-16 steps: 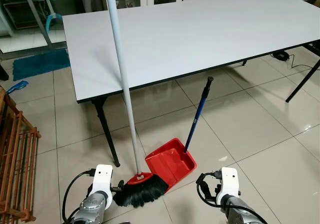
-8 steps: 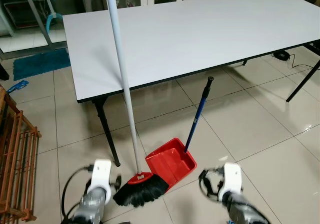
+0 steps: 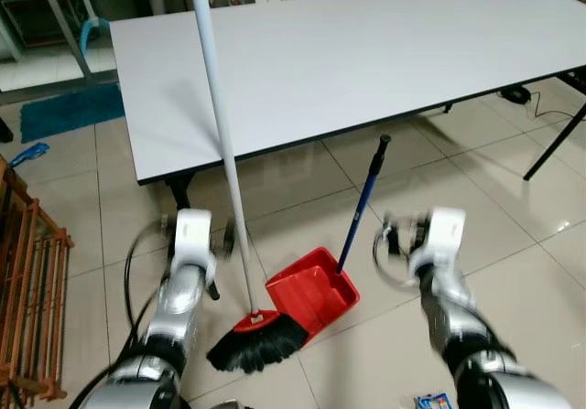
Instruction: Sweep floor
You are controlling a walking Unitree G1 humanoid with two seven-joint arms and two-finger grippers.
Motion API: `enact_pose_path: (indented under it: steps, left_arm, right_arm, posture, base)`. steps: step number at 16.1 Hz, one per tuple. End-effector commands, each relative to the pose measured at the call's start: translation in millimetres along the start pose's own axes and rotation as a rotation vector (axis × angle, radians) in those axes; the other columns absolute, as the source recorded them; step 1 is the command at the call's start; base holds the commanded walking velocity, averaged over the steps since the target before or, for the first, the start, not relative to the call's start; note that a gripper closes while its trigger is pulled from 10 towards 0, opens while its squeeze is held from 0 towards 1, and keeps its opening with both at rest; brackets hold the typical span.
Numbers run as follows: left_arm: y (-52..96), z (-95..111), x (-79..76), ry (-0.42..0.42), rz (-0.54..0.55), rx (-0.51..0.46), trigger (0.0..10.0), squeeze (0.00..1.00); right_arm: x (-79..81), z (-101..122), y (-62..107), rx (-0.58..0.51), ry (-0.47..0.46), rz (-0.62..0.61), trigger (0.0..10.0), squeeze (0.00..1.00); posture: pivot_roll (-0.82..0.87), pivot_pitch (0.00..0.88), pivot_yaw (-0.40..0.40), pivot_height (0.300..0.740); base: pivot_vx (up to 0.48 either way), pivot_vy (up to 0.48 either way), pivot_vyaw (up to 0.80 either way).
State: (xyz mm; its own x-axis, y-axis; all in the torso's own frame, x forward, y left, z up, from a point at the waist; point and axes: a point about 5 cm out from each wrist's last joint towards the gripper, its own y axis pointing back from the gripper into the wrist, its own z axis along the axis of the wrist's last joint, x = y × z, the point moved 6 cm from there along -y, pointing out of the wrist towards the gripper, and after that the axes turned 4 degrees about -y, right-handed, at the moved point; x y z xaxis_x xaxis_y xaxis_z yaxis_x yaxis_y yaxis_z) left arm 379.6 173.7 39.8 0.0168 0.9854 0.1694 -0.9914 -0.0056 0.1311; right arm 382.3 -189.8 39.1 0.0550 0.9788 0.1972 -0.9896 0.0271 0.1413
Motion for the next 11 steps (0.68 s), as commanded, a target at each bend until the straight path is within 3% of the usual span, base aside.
enact_pose_path:
  steps: [1, 3, 5, 11]
  left_arm:
    - [-5.6, 25, 3.5, 0.0, 0.024, -0.091, 10.0, 0.0]
    - [-9.4, 50, 4.0, 0.009, 0.039, -0.178, 10.0, 0.0]
    - [-9.8, 56, -1.0, -0.021, 0.035, -0.204, 10.0, 0.0]
    - [-6.6, 77, -20.9, 0.033, 0.001, -0.269, 10.0, 0.0]
  right_arm:
    - [1.3, 13, -2.1, -0.059, -0.022, 0.003, 10.0, 0.0]
    - [12.1, 27, -6.0, -0.115, -0.029, 0.03, 10.0, 0.0]
    - [28.1, 37, -8.5, -0.159, -0.037, 0.076, 10.0, 0.0]
    - [47.5, 35, -7.4, -0.154, -0.046, 0.138, 10.0, 0.0]
  posture:
    - [0.0, 0.033, -0.006, 0.74]
    - [0.0, 0.033, -0.008, 0.74]
    - [0.0, 0.034, -0.006, 0.74]
    - [0.0, 0.027, -0.003, 0.74]
  base:
    - [0.0, 0.0, 0.0]
    - [0.0, 0.0, 0.0]
    - [0.0, 0.0, 0.0]
    - [0.0, 0.0, 0.0]
